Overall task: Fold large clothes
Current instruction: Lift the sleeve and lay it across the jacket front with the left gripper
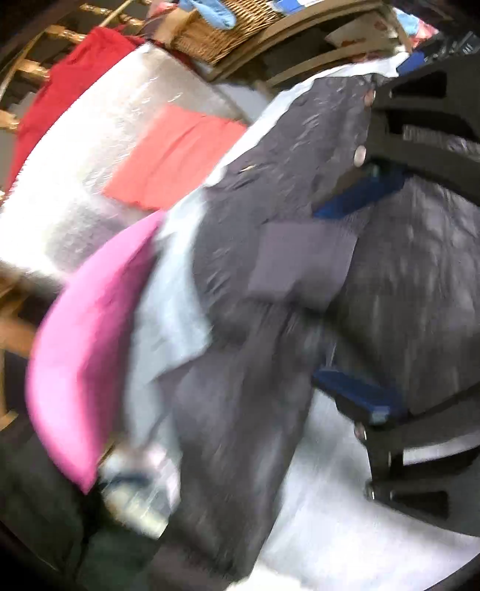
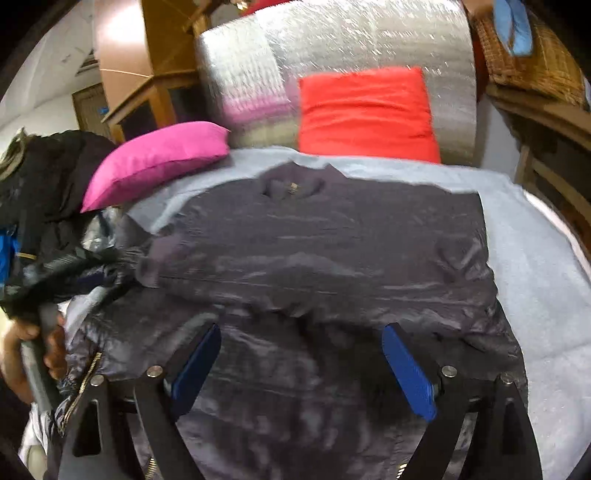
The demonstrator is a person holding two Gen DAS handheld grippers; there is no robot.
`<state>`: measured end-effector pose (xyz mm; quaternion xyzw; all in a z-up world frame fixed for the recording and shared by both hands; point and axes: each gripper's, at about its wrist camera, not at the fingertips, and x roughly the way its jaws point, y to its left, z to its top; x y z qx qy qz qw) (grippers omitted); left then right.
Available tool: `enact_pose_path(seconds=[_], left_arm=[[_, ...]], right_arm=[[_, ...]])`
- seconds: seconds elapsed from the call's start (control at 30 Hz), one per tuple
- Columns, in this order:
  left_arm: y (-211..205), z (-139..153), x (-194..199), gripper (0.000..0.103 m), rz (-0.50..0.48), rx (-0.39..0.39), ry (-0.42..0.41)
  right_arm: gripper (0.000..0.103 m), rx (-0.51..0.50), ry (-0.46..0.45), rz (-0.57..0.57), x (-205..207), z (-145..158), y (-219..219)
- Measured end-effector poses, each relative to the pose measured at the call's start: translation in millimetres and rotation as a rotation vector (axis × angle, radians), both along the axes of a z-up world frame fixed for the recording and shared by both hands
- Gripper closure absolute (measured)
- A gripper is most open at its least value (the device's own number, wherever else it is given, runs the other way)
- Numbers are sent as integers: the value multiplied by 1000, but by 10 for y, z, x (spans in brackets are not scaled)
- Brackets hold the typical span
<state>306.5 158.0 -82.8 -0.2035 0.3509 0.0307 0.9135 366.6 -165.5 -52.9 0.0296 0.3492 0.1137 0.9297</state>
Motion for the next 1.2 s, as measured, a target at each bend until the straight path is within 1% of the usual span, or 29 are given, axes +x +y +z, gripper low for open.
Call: enact_pose_path(seconds=[0.03,0.07,0.17,0.23,0.27,0.37,0.4,0.43,0.5,0.53,0.57,0.6,0.67,0.7,0.73,0.77,0.8,0.83,0.87,0.9,1.0,1.1,1.2], left_arm=[[197,44,-126,15,45,13,-9],[319,45,-194,15,65,10,-10],[934,-49,-458,15,190,-35,24],[1218,-137,-573,15,265,-51,45],[1410,-222,-654,15,318,-67,64],[1720,-401,-770,15,389,-106,95],[1778,-433,-771,15,399,-110,101],[1847,-488,-779,15,411,-111,111],[1921,-558,-795,15,417,-112,123],[1959,-581,-784,15,417,-114,126],[1960,-579,-764,15,416,-113,124],[1979,-584,-737,15,415,-104,121],[2042,-598,-668,15,421,-89,122],[2078,-611,-636,15,426,-93,125],[2118,-627,-597,15,431,-102,127],[2150,-639,-562,15,439,-116,129],[2191,-658,-520,15,447,-133,130],[2231,-672,-491,15,459,-148,134],[2259,-681,-476,15,466,-157,136],[2305,-692,-464,15,477,-175,135],[2428,-728,-424,15,508,-210,137],[2565,-765,-417,15,551,-261,131],[2627,-749,-393,15,576,-289,120]], right_arm=[[12,-11,-11,15,-23,33,59],[12,-19,-21,29,10,43,145],[12,-6,-32,26,142,142,281],[12,10,-42,9,218,206,332],[12,19,-47,1,300,244,370],[12,43,-45,-62,630,195,382],[12,46,-34,-76,679,166,369],[12,18,10,-92,810,60,379],[12,-142,185,-137,1086,-268,450],[12,-158,188,-137,1091,-317,461],[12,-139,149,-141,1027,-267,453],[12,-87,88,-144,908,-163,426],[12,-15,-24,-160,642,4,382],[12,-12,-57,-158,531,38,399],[11,-28,-64,-140,482,25,438],[11,-64,-55,-109,464,-34,504],[11,-113,-25,-76,486,-147,577],[11,-139,19,-62,536,-258,602],[11,-145,73,-63,602,-360,605],[11,-132,101,-68,644,-397,590],[9,-101,88,-66,623,-390,562],[8,-56,92,-59,618,-395,520],[8,-46,85,-59,595,-393,499]])
